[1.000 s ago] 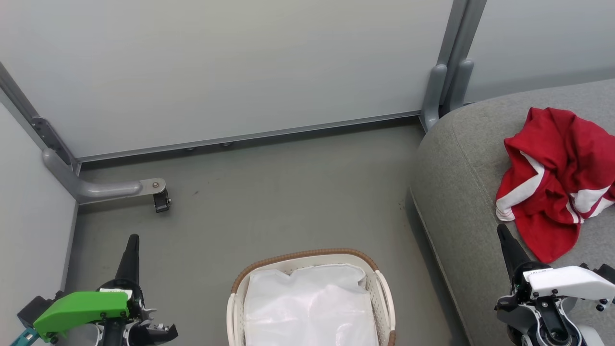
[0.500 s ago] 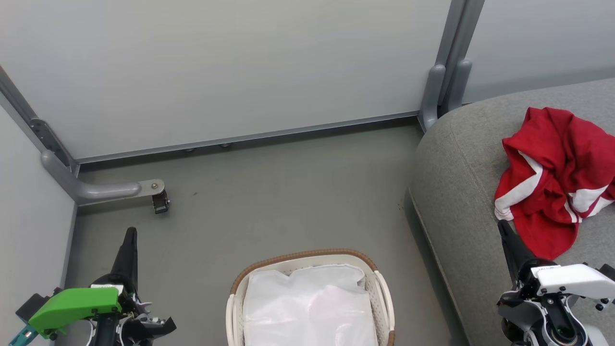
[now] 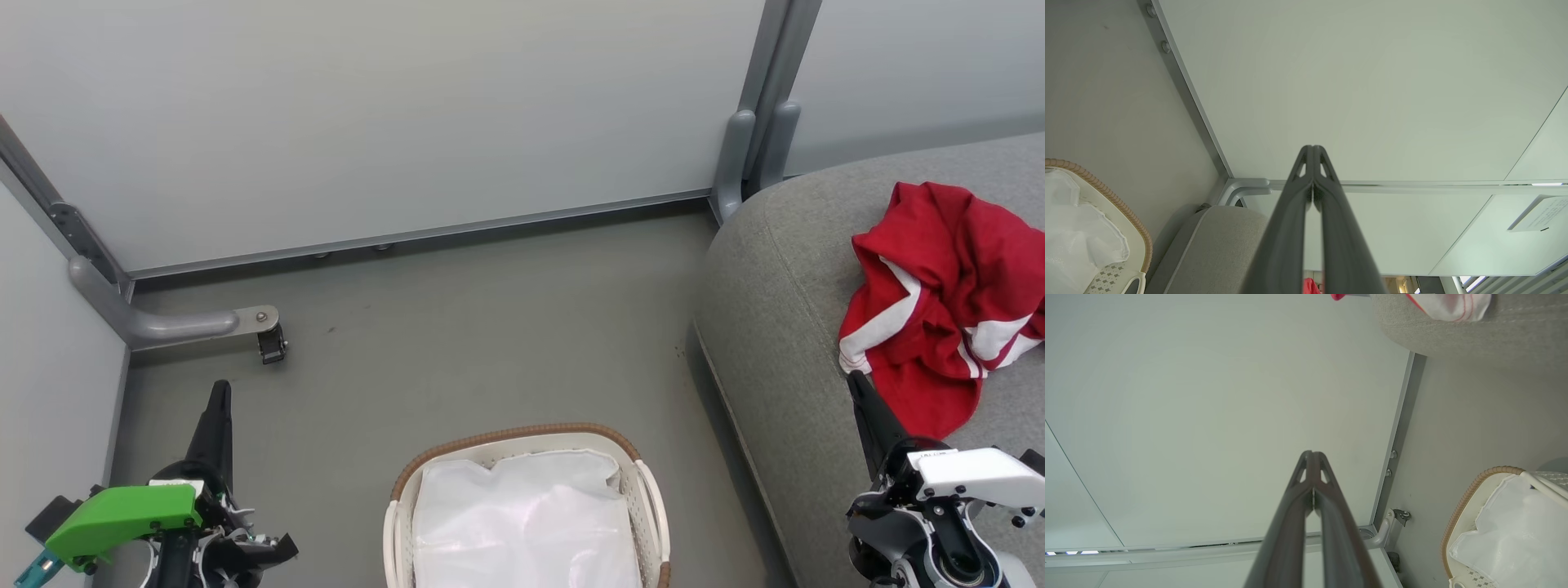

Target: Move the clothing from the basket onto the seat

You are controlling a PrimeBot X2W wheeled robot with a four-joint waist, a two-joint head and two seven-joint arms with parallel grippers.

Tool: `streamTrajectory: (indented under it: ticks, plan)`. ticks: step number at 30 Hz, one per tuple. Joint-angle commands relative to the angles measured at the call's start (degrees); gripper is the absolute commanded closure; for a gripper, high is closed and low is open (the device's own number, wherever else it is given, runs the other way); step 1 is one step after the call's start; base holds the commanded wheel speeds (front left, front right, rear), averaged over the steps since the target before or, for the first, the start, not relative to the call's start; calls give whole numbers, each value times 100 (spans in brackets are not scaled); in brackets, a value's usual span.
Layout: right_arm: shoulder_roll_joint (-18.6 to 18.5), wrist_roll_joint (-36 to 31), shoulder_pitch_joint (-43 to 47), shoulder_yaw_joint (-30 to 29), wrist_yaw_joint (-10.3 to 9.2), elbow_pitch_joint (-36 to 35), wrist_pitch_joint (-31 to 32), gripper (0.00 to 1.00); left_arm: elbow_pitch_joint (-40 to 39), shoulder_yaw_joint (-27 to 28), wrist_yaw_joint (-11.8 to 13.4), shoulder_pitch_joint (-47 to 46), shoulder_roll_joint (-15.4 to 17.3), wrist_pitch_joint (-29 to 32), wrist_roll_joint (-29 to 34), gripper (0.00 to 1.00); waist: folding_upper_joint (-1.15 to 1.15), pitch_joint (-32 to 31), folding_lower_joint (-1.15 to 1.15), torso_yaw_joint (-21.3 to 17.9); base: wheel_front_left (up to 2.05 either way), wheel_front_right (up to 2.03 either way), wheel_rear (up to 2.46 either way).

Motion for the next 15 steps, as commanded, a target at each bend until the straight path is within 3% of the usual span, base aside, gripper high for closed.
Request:
streamTrajectory:
  ticks: [1, 15]
  plan:
    - [-34, 22, -50, -14, 0, -21, 15, 100, -13, 16, -26, -73, 39, 19, -17, 100, 0, 0, 0, 0, 0, 0, 0]
    - [-34, 22, -49, -13, 0, -21, 16, 100, -13, 14, -26, -72, 39, 19, -17, 100, 0, 0, 0, 0, 0, 0, 0]
